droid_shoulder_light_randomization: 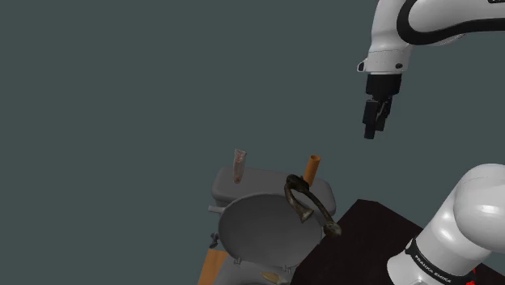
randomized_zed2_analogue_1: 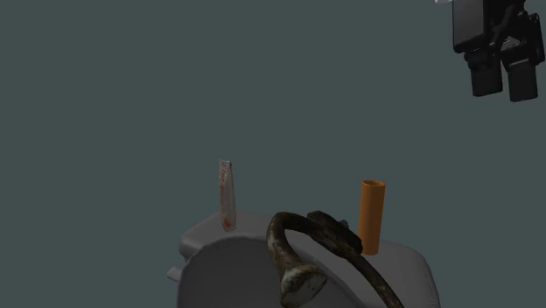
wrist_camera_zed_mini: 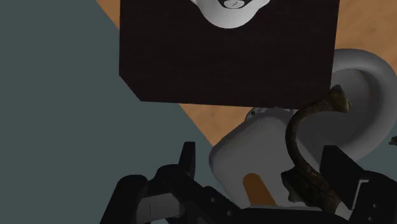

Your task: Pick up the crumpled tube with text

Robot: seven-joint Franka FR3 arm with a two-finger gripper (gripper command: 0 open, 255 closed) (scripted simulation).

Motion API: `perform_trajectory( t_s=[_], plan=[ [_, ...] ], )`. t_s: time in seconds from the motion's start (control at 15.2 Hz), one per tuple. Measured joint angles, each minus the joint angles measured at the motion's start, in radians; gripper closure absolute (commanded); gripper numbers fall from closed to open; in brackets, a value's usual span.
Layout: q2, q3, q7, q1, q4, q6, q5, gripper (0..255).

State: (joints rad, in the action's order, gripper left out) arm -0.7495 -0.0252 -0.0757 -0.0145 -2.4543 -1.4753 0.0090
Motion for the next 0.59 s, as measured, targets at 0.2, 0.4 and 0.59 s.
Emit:
perform_trajectory(
  t_s=[0.2,0.4,0.59],
  plan=[
    [0.016,0.032,0.064,0.0,0.003,-0.015,0.035,0],
    [0.041,0.094,0.205,-0.005,0.008,-0.045,0.103,0],
    [0.094,0.17,0.362,-0.008,0.024,-0.098,0.176,0]
  ],
)
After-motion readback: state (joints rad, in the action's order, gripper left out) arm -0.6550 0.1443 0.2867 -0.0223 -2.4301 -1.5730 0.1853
